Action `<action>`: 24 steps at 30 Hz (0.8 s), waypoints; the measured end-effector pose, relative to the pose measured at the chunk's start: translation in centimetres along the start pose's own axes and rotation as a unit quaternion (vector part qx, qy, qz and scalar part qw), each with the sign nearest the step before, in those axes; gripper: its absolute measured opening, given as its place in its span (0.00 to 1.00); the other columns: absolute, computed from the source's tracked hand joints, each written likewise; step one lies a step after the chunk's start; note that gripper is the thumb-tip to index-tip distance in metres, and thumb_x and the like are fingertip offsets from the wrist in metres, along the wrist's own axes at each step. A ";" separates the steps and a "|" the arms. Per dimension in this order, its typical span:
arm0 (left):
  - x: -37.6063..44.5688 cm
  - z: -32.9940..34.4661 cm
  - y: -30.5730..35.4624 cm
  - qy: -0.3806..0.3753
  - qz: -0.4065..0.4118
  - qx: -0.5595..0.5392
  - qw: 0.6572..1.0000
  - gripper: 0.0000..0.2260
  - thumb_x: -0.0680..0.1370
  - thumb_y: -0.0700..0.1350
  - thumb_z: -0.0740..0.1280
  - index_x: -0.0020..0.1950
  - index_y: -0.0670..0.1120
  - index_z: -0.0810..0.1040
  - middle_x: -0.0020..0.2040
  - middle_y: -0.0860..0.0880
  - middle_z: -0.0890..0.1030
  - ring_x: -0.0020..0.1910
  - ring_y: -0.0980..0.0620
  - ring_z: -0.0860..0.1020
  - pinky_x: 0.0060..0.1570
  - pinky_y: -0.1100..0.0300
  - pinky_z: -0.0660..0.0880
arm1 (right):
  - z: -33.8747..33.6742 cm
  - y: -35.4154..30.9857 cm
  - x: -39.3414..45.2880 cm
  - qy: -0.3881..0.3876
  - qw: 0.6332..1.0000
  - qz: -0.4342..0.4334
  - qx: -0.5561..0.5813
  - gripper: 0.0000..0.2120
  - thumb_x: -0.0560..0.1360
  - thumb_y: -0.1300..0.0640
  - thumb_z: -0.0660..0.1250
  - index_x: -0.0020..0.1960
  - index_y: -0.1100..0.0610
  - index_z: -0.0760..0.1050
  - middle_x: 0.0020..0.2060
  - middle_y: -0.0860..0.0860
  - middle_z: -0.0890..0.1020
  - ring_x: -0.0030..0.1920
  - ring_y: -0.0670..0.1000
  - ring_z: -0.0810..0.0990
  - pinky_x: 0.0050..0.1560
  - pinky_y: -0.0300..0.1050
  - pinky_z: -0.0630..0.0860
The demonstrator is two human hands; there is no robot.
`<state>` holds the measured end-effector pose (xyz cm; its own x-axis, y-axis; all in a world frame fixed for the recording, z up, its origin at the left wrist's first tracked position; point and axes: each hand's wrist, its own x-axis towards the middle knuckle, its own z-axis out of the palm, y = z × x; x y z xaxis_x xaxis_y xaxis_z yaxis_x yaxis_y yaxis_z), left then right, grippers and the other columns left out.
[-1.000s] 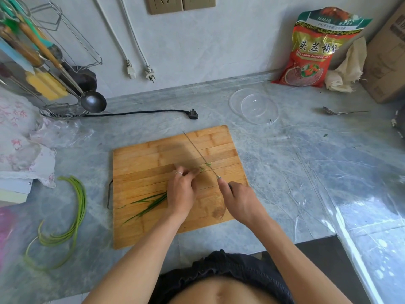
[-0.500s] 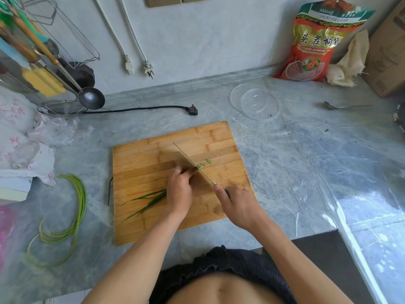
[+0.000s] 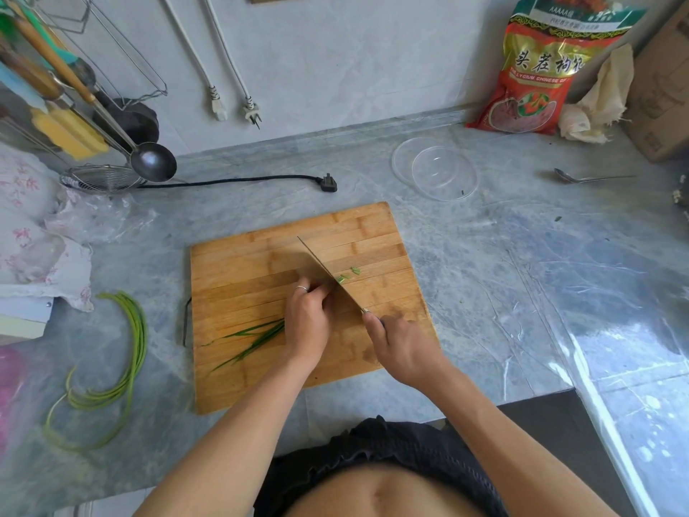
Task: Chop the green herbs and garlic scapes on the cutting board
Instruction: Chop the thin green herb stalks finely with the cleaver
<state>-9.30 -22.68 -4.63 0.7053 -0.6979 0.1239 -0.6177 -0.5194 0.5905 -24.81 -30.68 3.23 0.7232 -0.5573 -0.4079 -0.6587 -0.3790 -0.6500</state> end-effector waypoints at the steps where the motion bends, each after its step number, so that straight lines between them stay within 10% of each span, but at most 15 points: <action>1: 0.0 -0.1 0.1 0.000 0.003 0.002 1.000 0.12 0.75 0.34 0.67 0.53 0.47 0.85 0.46 0.45 0.77 0.44 0.44 0.76 0.40 0.53 0.75 | 0.3 0.1 0.3 0.009 1.000 0.001 0.003 0.25 0.82 0.42 0.50 0.33 0.56 0.64 0.28 0.52 0.72 0.32 0.54 0.73 0.30 0.44 0.64; 24: 0.0 -0.7 0.7 0.030 -0.038 0.008 0.999 0.06 0.72 0.41 0.71 0.43 0.51 0.85 0.38 0.48 0.76 0.37 0.47 0.74 0.32 0.56 0.68 | 2.0 -1.9 2.3 0.021 1.000 0.022 0.004 0.26 0.82 0.39 0.47 0.37 0.58 0.66 0.33 0.54 0.75 0.34 0.55 0.74 0.33 0.47 0.65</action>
<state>-9.53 -22.73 -3.68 0.7699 -0.6253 0.1279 -0.5670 -0.5781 0.5868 -21.51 -29.75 2.25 0.6841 -0.6038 -0.4093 -0.6878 -0.3471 -0.6375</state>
